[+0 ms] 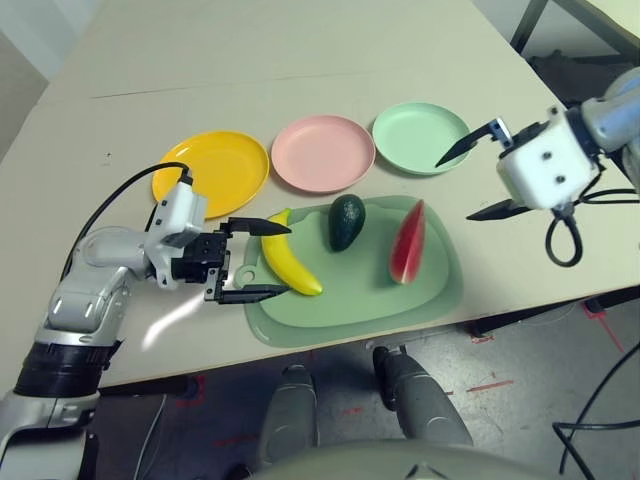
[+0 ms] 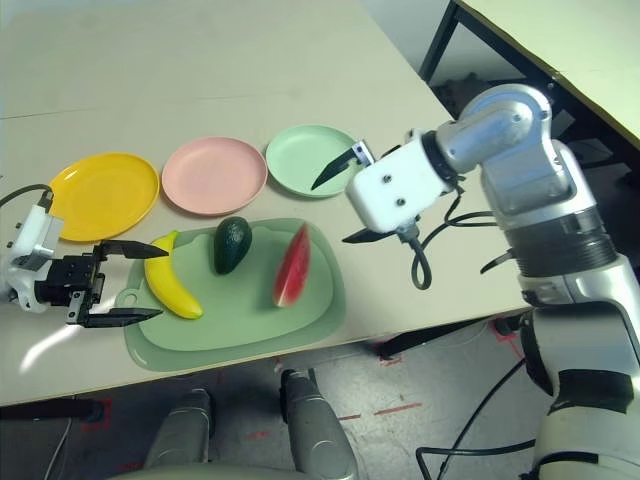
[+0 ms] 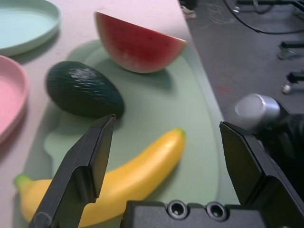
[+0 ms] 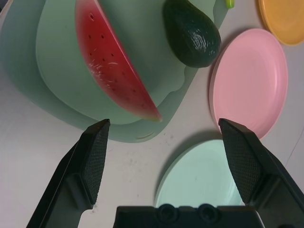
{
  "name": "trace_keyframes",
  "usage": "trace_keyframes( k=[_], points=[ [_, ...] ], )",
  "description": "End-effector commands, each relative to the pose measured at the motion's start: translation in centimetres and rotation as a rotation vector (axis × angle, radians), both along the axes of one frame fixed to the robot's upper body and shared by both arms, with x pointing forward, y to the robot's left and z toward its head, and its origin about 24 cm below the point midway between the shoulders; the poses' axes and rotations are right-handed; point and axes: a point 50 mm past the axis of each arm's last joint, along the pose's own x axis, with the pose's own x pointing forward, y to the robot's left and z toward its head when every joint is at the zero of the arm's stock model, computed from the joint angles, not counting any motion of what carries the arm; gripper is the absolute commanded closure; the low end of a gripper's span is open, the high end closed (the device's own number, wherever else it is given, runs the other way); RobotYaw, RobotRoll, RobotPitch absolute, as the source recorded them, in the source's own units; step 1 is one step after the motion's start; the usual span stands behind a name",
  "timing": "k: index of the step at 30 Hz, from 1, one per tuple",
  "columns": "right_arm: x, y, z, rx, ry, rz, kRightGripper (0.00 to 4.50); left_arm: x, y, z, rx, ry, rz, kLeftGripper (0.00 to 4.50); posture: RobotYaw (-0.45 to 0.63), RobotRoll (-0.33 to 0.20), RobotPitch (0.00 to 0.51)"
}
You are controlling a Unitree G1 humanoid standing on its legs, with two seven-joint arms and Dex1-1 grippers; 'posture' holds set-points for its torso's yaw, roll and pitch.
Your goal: Place the fruits into color-matched plates.
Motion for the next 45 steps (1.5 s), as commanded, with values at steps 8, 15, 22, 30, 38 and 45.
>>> trace_keyframes(
  k=[8, 15, 22, 30, 38, 45],
  points=[
    [0.4, 1.7, -2.6, -0.077, 0.069, 0.090, 0.00, 0.2, -0.3, 0.5, 0.030, -0.026, -0.026, 0.02, 0.03, 0.000, 0.197],
    [0.8, 2.2, -4.3, -0.126, 0.104, 0.119, 0.00, 0.8, 0.2, 0.9, 0.063, -0.049, -0.022, 0.02, 0.04, 0.000, 0.195],
    [1.5, 2.6, -5.8, -0.144, 0.140, 0.102, 0.00, 0.9, 0.3, 0.9, 0.073, -0.059, -0.023, 0.02, 0.03, 0.000, 0.193],
    [2.5, 3.1, -8.3, -0.179, 0.195, 0.075, 0.00, 1.2, 0.3, 1.3, 0.076, -0.067, -0.025, 0.02, 0.04, 0.000, 0.192],
    [1.8, 3.0, -9.5, -0.197, 0.247, 0.070, 0.00, 1.2, 0.6, 1.4, 0.082, -0.073, -0.014, 0.02, 0.04, 0.000, 0.192],
    [1.4, 3.1, -9.9, -0.194, 0.279, 0.055, 0.51, 1.3, 0.6, 1.2, 0.105, -0.070, -0.020, 0.00, 0.04, 0.000, 0.196]
  ],
)
